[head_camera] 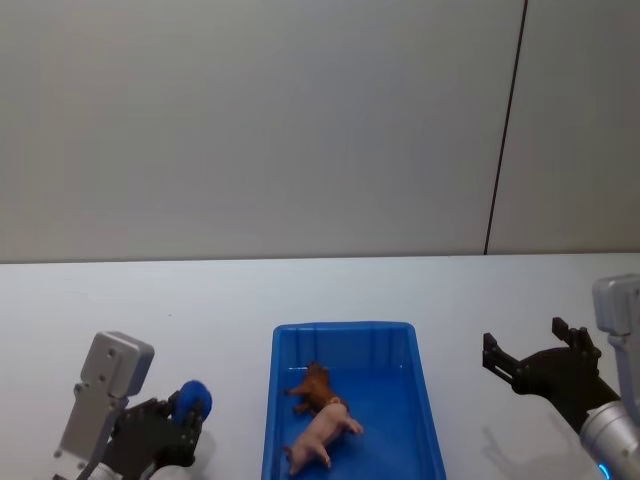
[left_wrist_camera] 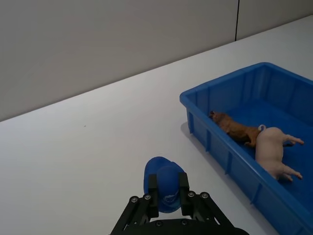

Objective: Pick up the two dolls from the table and place them into the box.

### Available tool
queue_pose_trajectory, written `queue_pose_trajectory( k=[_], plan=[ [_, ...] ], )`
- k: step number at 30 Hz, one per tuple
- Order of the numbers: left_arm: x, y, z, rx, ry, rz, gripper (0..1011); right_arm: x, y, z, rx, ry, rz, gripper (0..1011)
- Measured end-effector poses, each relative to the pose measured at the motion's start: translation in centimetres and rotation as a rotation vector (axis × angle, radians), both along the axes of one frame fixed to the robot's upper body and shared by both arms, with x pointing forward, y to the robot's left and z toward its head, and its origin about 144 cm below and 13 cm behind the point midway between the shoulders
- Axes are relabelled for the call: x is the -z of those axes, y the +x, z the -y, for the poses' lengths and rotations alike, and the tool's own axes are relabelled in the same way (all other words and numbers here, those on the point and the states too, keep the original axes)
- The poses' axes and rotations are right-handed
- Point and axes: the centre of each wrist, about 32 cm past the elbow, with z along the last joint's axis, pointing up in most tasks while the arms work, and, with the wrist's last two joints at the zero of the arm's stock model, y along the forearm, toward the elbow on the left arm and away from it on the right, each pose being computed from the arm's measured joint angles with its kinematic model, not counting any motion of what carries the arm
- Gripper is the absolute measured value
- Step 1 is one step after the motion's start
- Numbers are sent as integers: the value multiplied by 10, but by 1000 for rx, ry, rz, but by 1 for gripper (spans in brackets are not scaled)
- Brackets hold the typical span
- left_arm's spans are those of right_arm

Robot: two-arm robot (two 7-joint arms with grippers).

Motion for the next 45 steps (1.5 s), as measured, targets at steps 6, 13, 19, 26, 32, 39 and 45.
queue_pose_trajectory(
  k=[6,13,19,26,32,39,45],
  plan=[
    [-6,4,4,36,-2,34,203,0,0,0,0,0,0,1001],
    [-14,11,11,103,-13,74,169,0,0,0,0,0,0,1001],
    [-20,22,22,181,-25,108,141,0,0,0,0,0,0,1001],
    [-26,41,39,275,-39,143,228,0,0,0,0,0,0,1001],
    [-30,58,52,338,-41,160,434,0,0,0,0,0,0,1001],
    [-34,70,61,383,-40,170,652,0,0,0,0,0,0,1001],
    [-37,77,67,407,-37,175,855,0,0,0,0,0,0,1001]
  ],
)
